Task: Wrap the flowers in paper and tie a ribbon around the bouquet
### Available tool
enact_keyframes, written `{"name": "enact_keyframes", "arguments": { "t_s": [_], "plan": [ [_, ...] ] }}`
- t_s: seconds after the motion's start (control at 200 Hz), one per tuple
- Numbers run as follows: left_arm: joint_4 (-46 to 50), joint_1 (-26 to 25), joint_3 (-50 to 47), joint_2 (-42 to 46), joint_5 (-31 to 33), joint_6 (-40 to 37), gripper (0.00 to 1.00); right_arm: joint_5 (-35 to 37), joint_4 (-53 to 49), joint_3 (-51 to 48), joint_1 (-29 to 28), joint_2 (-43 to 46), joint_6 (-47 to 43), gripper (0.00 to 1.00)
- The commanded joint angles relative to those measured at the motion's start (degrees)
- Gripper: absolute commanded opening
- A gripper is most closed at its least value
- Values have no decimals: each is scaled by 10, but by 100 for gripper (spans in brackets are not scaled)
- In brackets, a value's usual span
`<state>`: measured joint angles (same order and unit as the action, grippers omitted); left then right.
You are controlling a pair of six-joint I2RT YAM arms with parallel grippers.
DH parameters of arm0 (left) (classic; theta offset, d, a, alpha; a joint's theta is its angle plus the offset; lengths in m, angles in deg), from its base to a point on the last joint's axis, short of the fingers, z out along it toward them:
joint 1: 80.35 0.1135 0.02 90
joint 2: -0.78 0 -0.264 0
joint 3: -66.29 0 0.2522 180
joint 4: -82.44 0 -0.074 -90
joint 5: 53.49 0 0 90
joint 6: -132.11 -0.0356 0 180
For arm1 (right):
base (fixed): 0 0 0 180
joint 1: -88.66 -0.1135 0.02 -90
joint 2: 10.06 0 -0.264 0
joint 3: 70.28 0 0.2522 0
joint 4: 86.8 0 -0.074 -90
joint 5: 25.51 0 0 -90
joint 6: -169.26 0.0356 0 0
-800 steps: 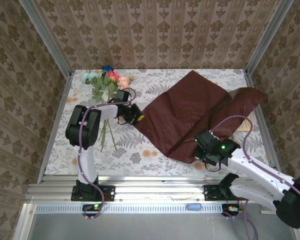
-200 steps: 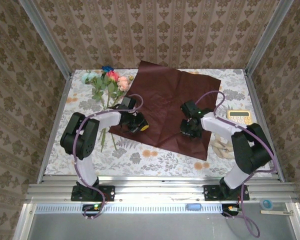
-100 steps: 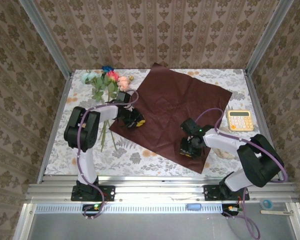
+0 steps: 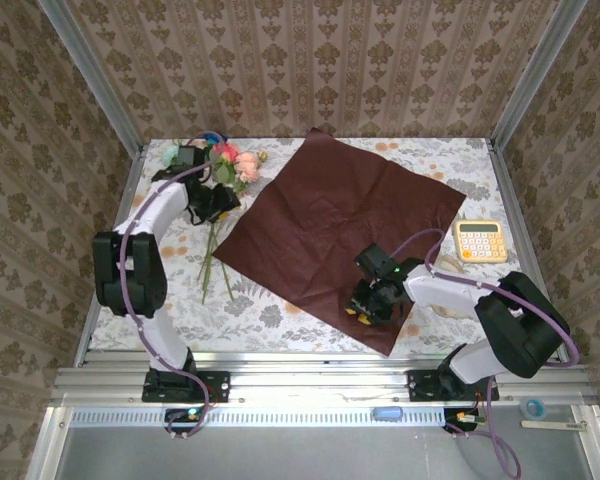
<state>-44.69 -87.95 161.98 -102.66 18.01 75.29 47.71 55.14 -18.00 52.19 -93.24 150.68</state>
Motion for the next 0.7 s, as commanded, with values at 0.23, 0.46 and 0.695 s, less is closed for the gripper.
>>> {"name": "enact_keyframes", "arguments": {
  "t_s": [0.23,0.46,0.695],
  "plan": [
    [88,6,66,-92,133,-160,36,92,-162,105,2,94,-66,41],
    [73,-21,126,-156,206,-214,36,116,-199,102,21,131,-108,41],
    [76,-32,169,-218,228,-227,35,96,-191,69,54,150,-124,43]
  ]
}}
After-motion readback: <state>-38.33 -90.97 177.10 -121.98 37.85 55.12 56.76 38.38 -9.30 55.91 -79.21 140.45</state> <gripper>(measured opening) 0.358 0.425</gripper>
